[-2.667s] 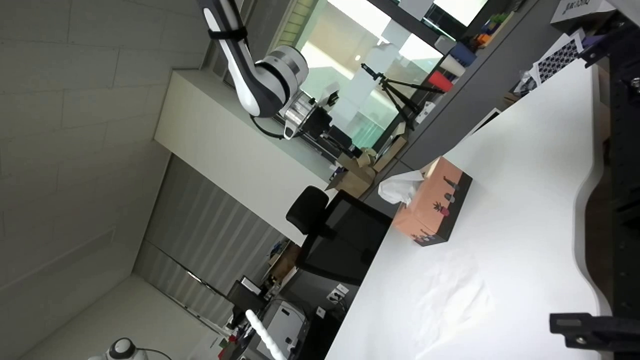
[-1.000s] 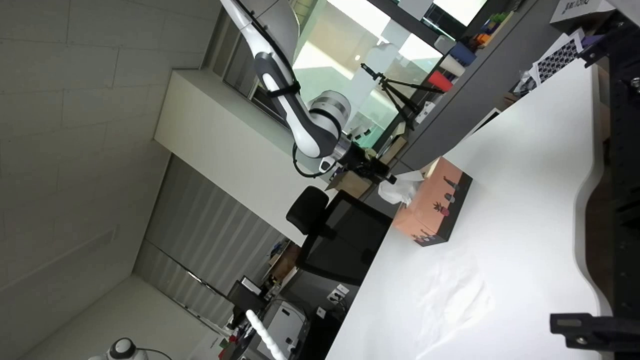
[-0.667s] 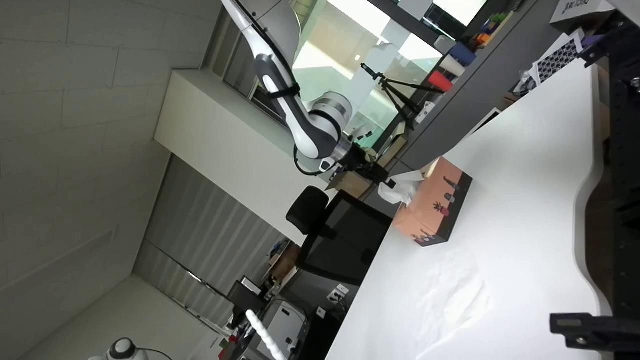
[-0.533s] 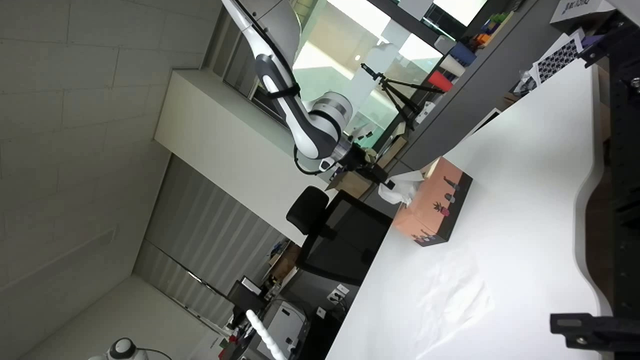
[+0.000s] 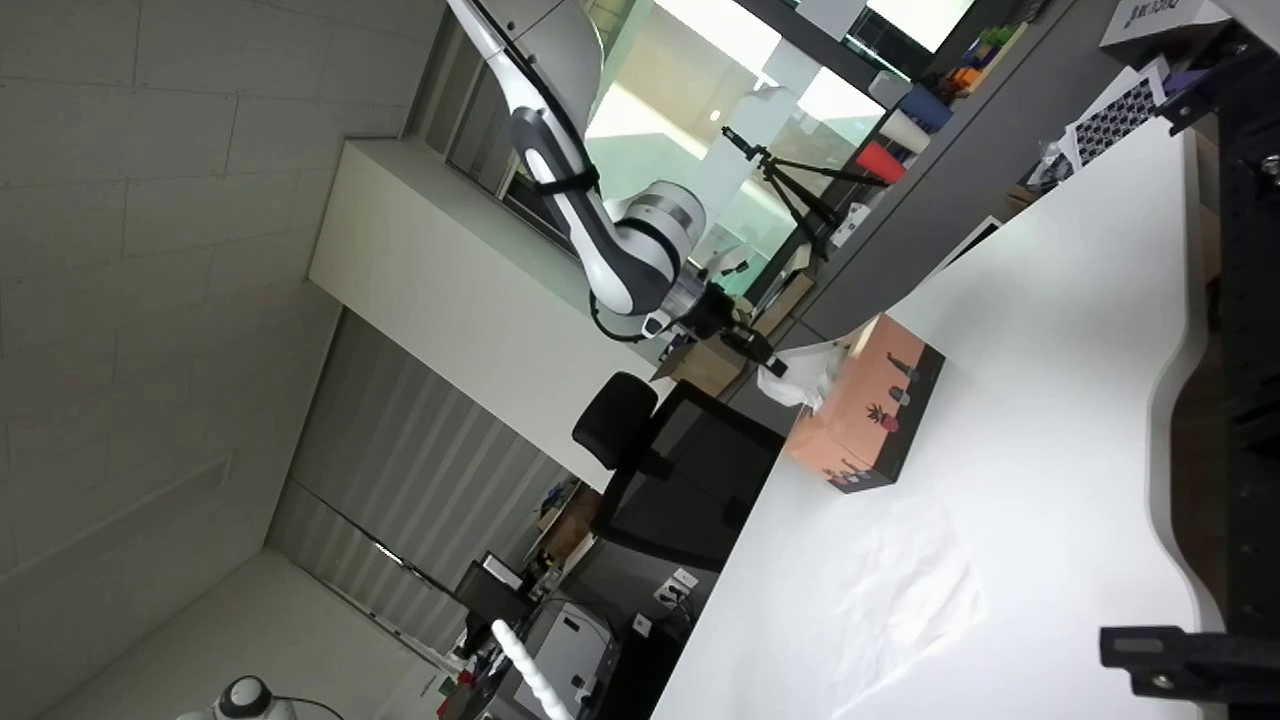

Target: Pull out one tissue square from the box and place it on the table

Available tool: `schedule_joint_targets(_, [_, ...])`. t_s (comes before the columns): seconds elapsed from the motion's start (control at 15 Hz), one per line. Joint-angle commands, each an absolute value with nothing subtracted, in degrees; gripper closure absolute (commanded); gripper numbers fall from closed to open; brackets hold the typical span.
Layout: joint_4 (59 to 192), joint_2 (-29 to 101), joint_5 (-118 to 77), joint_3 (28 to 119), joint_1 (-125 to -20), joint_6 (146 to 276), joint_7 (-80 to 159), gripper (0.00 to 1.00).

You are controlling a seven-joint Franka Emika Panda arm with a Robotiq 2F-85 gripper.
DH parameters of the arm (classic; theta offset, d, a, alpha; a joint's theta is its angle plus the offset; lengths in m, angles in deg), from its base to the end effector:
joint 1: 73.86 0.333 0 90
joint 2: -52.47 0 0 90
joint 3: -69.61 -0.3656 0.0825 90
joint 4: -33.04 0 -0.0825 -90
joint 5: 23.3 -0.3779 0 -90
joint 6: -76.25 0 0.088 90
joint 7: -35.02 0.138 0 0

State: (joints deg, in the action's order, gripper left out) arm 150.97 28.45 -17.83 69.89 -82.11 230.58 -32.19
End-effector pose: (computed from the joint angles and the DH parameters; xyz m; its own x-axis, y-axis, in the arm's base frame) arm 0.6308 -0.0926 0.2706 0.4452 0.8951 0.0260 0.8711 -0.4396 0.2187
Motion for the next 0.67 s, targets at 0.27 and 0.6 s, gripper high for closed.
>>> schedule_joint_targets(0.27, [150.4,34.7,-24.0,66.4,-84.2,221.2,-31.8,1.0])
schedule_joint_targets(0.6, [151.8,41.7,-28.1,65.7,-82.8,216.7,-33.4,1.0])
